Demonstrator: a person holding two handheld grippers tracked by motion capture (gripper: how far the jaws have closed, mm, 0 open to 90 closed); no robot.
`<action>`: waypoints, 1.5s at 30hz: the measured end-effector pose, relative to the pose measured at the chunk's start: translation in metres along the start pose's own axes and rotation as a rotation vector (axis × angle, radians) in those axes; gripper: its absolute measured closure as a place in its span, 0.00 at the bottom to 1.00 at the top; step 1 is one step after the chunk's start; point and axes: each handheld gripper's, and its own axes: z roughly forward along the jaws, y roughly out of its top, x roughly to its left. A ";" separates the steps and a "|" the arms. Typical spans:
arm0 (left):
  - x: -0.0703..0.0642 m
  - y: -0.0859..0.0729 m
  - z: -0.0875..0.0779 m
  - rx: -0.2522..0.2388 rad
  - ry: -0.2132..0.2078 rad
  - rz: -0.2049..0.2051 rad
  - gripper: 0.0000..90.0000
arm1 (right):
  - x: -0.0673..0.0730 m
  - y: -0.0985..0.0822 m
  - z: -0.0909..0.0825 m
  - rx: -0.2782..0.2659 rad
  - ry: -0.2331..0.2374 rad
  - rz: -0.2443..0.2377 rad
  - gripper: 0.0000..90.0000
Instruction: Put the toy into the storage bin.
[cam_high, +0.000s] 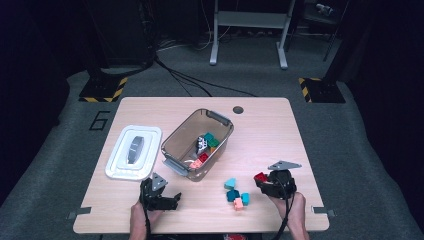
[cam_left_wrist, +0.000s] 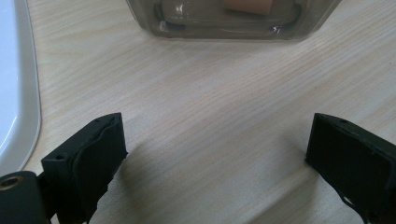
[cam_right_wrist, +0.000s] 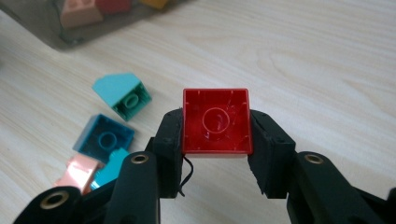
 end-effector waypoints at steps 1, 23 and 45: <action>0.000 0.000 0.000 0.001 0.000 0.000 0.05 | -0.001 0.003 -0.001 -0.002 -0.001 -0.002 0.65; 0.000 0.000 0.000 0.000 -0.005 -0.011 0.06 | 0.004 0.056 -0.006 -0.059 0.031 -0.037 0.65; 0.002 0.000 0.001 0.005 -0.019 -0.024 0.05 | 0.012 0.100 -0.012 -0.109 0.065 -0.063 0.65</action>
